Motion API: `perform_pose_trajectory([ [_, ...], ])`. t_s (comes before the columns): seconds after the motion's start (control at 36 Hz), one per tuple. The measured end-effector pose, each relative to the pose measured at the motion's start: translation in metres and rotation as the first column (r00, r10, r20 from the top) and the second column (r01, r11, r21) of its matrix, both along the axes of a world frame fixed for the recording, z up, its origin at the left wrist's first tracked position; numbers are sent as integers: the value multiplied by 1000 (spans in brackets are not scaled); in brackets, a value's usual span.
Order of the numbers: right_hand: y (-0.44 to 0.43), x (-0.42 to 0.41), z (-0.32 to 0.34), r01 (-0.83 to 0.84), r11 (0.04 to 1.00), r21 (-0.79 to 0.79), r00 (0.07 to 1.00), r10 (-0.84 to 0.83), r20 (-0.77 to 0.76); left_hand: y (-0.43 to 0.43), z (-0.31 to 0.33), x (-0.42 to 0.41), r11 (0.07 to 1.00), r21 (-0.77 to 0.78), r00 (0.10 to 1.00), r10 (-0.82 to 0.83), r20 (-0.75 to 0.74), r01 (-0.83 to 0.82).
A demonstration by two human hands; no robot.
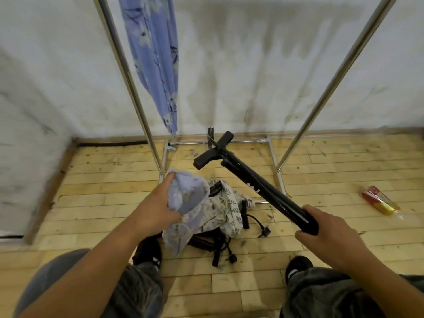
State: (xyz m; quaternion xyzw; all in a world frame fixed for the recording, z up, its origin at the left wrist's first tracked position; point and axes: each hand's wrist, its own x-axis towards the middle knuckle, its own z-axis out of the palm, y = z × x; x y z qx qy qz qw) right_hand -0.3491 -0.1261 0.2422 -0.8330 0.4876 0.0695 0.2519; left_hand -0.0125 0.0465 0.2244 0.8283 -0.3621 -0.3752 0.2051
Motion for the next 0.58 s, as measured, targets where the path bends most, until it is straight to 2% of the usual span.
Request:
perform_pose_trajectory([
  [0.33, -2, -29, -3, -115, 993, -33, 992, 113, -58, 21, -16, 1, 989, -126, 996, 81, 26, -77],
  [0.5, -8, -30, -3, -184, 983, 13, 983, 184, -20, 21, -31, 10, 997, -43, 994, 74, 77, -71],
  [0.58, -10, -29, -2, -222, 974, 39, 975, 222, -1, 23, -50, 26, 994, -85, 994, 69, 83, -62],
])
